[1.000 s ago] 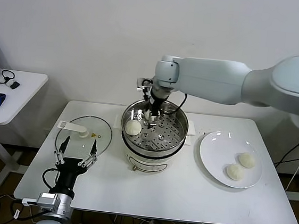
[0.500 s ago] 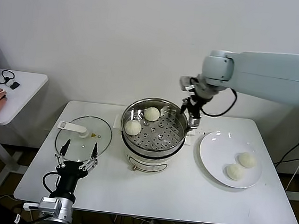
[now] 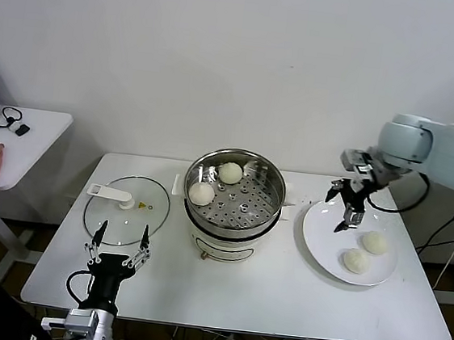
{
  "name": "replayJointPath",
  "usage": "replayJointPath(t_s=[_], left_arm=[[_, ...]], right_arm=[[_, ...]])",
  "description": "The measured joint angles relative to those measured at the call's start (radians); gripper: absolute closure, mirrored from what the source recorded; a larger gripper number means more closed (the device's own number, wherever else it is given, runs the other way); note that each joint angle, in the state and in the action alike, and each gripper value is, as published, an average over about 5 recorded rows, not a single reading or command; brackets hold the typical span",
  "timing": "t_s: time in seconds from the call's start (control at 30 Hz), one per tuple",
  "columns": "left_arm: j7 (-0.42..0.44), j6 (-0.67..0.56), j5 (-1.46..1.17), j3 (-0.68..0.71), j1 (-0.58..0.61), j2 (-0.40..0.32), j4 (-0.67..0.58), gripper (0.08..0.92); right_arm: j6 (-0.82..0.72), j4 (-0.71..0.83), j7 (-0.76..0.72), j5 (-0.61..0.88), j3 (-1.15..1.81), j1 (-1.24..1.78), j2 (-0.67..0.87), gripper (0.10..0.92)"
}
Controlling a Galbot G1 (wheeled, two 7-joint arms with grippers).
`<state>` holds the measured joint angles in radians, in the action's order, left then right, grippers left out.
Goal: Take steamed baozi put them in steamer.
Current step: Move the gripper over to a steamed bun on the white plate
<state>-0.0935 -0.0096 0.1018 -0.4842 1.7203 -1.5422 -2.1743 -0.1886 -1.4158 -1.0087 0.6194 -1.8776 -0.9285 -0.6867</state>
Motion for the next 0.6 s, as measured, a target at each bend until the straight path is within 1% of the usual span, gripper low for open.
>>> replayJointPath(t_s=[0.23, 0.6], left_arm=[[-0.008, -0.007, 0.019, 0.001, 0.008, -0.014, 0.008, 0.177], [-0.016, -0.012, 0.034, -0.001, 0.017, -0.026, 0.020, 0.177]], right_arm=[[0.052, 0.068, -0.018, -0.083, 0.085, 0.121, 0.066, 0.203], [0.106, 0.174, -0.028, -0.185, 0.231, 0.319, 0.096, 0.203]])
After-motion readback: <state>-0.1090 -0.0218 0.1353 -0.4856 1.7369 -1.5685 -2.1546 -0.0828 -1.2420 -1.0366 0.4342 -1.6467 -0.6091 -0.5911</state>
